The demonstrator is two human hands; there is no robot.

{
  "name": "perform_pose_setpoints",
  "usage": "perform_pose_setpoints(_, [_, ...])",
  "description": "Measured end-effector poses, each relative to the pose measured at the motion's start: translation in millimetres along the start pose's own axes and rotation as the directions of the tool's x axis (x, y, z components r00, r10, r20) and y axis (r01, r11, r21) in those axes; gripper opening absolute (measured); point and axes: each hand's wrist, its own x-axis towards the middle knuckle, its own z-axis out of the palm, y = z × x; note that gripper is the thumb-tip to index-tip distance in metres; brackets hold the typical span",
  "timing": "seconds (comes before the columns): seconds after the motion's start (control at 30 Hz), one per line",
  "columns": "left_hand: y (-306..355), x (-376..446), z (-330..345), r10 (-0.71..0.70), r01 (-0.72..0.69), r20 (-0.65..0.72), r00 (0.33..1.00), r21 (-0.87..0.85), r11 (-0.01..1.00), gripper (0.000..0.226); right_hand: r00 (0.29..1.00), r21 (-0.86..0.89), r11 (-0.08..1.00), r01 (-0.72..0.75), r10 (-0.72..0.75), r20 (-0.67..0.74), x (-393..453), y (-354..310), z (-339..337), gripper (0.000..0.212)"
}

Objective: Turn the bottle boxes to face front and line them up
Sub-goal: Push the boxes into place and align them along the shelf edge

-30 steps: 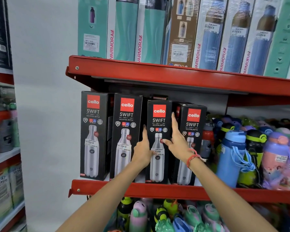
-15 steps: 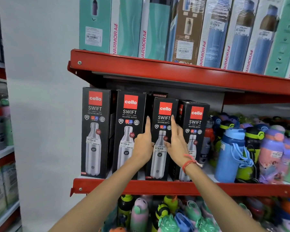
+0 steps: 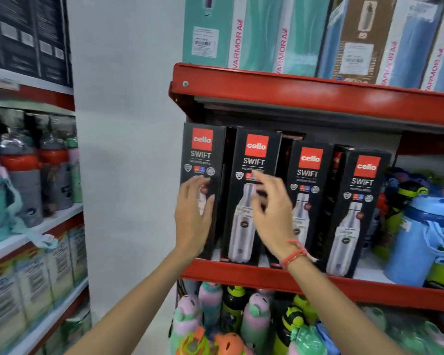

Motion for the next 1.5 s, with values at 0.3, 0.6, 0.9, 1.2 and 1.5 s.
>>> perform_pose_setpoints(0.3, [-71,-16,-27,-0.384,0.496,0.438,0.812,-0.173,0.851,0.066,0.791,0.169,0.835,-0.524,0.404,0.459,-63,-8,101,0.072])
perform_pose_setpoints(0.6, [-74,-27,-50,-0.413,0.588,0.566,0.713,-0.163,0.792,0.061,0.754,0.202,0.780,-0.593,0.450,0.478,-67,-10,98,0.080])
perform_pose_setpoints(0.9, [-62,-42,-54,-0.383,0.504,0.498,0.778,-0.131,0.854,0.050,0.745,0.095,0.840,-0.535,0.416,0.521,-72,-6,82,0.075])
perform_pose_setpoints(1.2, [-17,-50,-36,-0.334,0.339,0.061,0.941,-0.148,0.929,0.041,0.854,0.257,0.830,-0.496,0.520,-0.032,-63,24,34,0.028])
perform_pose_setpoints(1.5, [17,-86,26,-0.394,0.540,0.529,0.752,-0.150,0.828,0.079,0.754,0.302,0.693,-0.655,0.568,0.331,-74,47,13,0.064])
